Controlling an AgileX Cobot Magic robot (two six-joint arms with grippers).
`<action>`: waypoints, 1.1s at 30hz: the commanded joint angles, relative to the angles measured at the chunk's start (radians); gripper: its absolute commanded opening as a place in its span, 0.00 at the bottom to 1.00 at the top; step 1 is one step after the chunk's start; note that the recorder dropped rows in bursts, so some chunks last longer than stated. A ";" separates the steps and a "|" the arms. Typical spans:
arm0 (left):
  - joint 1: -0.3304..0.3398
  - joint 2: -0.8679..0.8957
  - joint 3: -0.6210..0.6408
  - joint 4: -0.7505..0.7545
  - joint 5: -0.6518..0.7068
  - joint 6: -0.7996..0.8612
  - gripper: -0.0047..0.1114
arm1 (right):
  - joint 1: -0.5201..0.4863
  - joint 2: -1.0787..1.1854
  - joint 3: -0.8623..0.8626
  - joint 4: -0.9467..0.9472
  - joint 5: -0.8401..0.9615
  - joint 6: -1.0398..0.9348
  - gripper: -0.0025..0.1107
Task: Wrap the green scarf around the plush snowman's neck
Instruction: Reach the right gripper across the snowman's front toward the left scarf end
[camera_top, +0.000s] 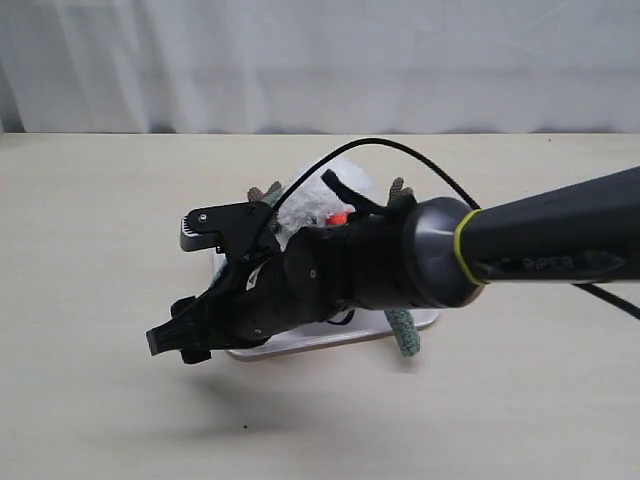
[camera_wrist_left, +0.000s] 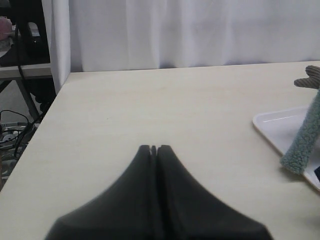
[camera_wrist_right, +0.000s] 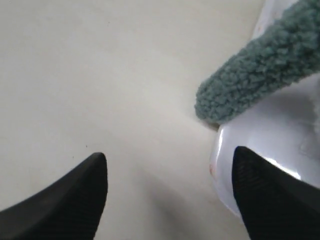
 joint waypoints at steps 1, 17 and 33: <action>0.000 -0.003 0.003 -0.002 -0.013 -0.002 0.04 | 0.010 0.042 -0.003 0.052 -0.110 0.007 0.61; 0.000 -0.003 0.003 -0.002 -0.013 -0.002 0.04 | 0.008 0.131 -0.003 0.080 -0.322 0.062 0.59; 0.000 -0.003 0.003 -0.002 -0.013 -0.002 0.04 | -0.023 0.150 -0.003 0.127 -0.436 0.062 0.59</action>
